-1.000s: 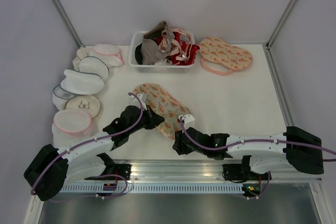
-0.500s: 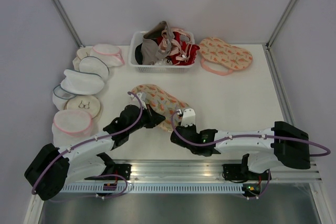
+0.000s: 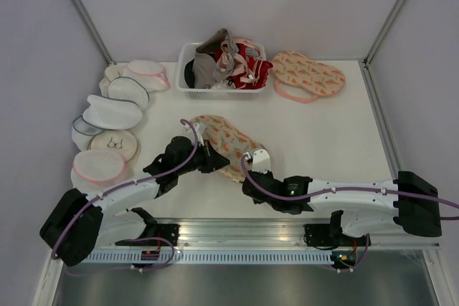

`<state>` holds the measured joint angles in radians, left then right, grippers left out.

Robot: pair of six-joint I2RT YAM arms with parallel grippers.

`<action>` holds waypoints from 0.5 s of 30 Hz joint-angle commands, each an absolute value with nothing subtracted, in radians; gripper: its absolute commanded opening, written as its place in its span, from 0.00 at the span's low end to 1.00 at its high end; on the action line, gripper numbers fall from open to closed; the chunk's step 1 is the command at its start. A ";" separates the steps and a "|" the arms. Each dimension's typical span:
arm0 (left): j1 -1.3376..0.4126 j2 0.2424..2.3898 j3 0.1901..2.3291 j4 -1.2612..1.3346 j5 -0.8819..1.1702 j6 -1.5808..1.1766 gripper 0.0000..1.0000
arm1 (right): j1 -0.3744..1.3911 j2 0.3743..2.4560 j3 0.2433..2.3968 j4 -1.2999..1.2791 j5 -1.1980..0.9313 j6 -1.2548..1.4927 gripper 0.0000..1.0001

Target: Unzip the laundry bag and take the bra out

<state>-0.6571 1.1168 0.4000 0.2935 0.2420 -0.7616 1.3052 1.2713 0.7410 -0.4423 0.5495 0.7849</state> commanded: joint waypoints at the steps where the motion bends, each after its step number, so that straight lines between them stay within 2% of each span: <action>1: -0.608 1.187 0.468 0.331 0.378 -0.650 0.02 | 1.296 1.207 0.689 -0.430 0.392 0.654 0.01; 3: -0.589 1.254 0.492 0.382 0.431 -0.644 0.02 | 1.296 1.186 0.666 -0.379 0.298 0.620 0.00; 7: -0.583 1.383 0.554 0.469 0.540 -0.698 0.02 | 1.296 1.195 0.634 -0.258 0.262 0.620 0.00; 8: -0.584 1.408 0.561 0.486 0.548 -0.715 0.23 | 1.295 1.219 0.630 -0.244 0.267 0.624 0.00; 10: -0.583 1.446 0.584 0.497 0.542 -0.754 0.55 | 1.295 1.255 0.641 -0.227 0.282 0.626 0.01; 11: -0.583 1.448 0.589 0.492 0.526 -0.768 0.75 | 1.295 1.291 0.655 -0.221 0.293 0.630 0.00; 14: -0.583 1.404 0.574 0.387 0.431 -0.801 0.98 | 1.295 1.357 0.687 -0.201 0.339 0.638 0.00; 15: -0.583 1.378 0.566 0.347 0.399 -0.810 1.00 | 1.293 1.370 0.693 -0.193 0.348 0.644 0.00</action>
